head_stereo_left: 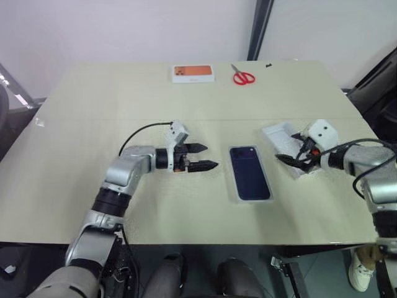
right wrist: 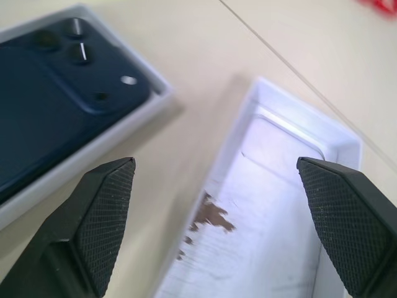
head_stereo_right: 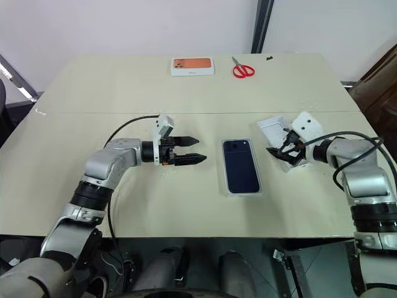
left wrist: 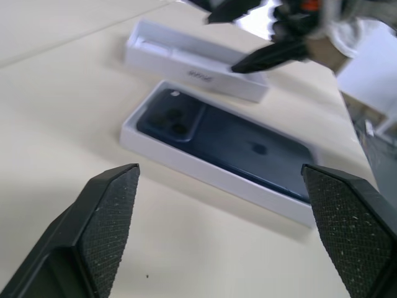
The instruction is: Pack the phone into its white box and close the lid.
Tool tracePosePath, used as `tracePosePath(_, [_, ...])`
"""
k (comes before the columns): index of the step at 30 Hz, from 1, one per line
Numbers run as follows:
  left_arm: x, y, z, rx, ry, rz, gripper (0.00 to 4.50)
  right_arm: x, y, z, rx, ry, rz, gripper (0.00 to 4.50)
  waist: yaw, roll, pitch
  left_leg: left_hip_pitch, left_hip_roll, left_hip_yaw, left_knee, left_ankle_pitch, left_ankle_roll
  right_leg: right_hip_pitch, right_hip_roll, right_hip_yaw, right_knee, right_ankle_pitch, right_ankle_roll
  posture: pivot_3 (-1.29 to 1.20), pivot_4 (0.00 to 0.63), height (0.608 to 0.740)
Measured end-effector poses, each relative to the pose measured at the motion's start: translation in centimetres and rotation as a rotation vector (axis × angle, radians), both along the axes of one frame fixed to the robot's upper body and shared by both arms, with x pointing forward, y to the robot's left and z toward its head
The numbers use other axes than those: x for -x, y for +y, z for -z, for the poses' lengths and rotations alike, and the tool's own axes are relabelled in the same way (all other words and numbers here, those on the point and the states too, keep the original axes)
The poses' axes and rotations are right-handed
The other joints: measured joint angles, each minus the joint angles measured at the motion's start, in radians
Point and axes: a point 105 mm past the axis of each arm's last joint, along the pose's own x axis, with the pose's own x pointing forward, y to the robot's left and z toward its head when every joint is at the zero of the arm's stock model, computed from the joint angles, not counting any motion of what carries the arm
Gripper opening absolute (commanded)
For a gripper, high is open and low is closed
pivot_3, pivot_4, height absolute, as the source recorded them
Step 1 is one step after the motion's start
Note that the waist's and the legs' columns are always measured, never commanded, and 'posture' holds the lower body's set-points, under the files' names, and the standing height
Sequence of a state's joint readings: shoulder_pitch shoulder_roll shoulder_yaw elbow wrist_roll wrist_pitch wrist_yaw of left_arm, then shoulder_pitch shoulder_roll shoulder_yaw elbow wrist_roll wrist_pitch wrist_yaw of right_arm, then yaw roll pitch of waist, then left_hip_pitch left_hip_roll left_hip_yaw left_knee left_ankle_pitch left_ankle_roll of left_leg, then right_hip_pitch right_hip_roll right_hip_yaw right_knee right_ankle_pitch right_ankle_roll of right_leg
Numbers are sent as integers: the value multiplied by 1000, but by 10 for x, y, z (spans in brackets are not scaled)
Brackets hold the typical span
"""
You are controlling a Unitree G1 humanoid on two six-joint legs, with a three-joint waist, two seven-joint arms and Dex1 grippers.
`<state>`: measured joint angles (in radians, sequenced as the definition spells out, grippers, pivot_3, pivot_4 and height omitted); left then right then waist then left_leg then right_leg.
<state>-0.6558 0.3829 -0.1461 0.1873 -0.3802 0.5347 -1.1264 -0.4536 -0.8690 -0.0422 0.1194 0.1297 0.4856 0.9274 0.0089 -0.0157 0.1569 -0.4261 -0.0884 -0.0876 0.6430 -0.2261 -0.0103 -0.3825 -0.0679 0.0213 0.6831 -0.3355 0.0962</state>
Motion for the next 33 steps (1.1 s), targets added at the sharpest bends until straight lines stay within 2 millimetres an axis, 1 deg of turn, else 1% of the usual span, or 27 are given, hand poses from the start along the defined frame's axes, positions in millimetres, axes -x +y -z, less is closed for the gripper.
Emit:
tracePosePath(2, [2, 13, 1, -32, -65, 13, 4472, 1, 1, 4, -33, 70, 22, 4496, 0, 0, 0, 0, 0, 0, 0, 0, 0, 0, 0, 0, 0, 0, 0, 0, 150, 734])
tracePosePath(4, [6, 20, 5, -49, -103, 29, 4472, 3, 1, 8, -49, 137, 46, 4496, 0, 1, 0, 0, 0, 0, 0, -1, 1, 0, 0, 0, 0, 0, 0, 0, 150, 734])
tracePosePath(8, [20, 35, 14, -38, -116, 91, 4472, 8, 0, 6, -43, 231, 96, 4496, 1, 2, 1, -1, 0, 0, 0, -3, 4, -2, -1, 0, 0, 0, 0, 0, 150, 734])
tracePosePath(11, [28, 42, 13, -24, -124, 122, 4472, 9, -5, 5, -16, 287, 149, 4496, 0, 3, 2, -2, 0, 1, -1, -3, 5, -2, -2, 0, 0, 0, 0, 0, 150, 734])
tracePosePath(15, [31, 43, 7, -12, -186, 142, 4472, 11, -11, 6, 14, 349, 213, 4496, 1, 3, 2, -2, 0, 1, -1, -4, 7, -3, -2, 0, 0, 0, 0, 0, 150, 734])
tracePosePath(17, [37, 43, 6, 6, -204, 159, 4472, 12, -8, 11, 24, 401, 226, 4496, -4, 4, 2, -2, 0, 2, -1, -5, 8, -3, -2, 1, 0, 0, 0, 0, 150, 734])
tracePosePath(21, [51, 44, 6, 34, -202, 206, 4472, 11, -1, 21, 56, 433, 213, 4496, -11, 4, 2, -2, 0, 2, -2, -5, 8, -4, -2, 1, 0, 0, 0, 0, 150, 734])
tracePosePath(27, [58, 50, 4, 42, -202, 208, 4472, 10, 2, 24, 53, 438, 226, 4496, -20, 4, 2, -2, 0, 1, -3, -5, 8, -4, -2, 1, 0, 0, 0, 0, 150, 734])
tracePosePath(31, [59, 49, 2, 54, -200, 208, 4472, 10, 3, 24, 57, 436, 237, 4496, -20, 4, 2, -2, 0, 1, -3, -5, 8, -4, -2, 1, 0, 0, 0, 0, 150, 734])
tracePosePath(32, [59, 48, 2, 57, -202, 208, 4500, 10, 3, 24, 54, 434, 242, 3996, -20, 4, 2, -2, 0, 1, -3, -5, 8, -4, -2, 1, 0, 0, 0, 0, 150, 734])
tracePosePath(33, [60, 47, 2, 61, -204, 207, 4500, 8, 5, 25, 50, 428, 248, 3777, -21, 4, 2, -2, 0, 1, -3, -5, 8, -4, -2, 1, 0, 0, 0, 0, 150, 734])
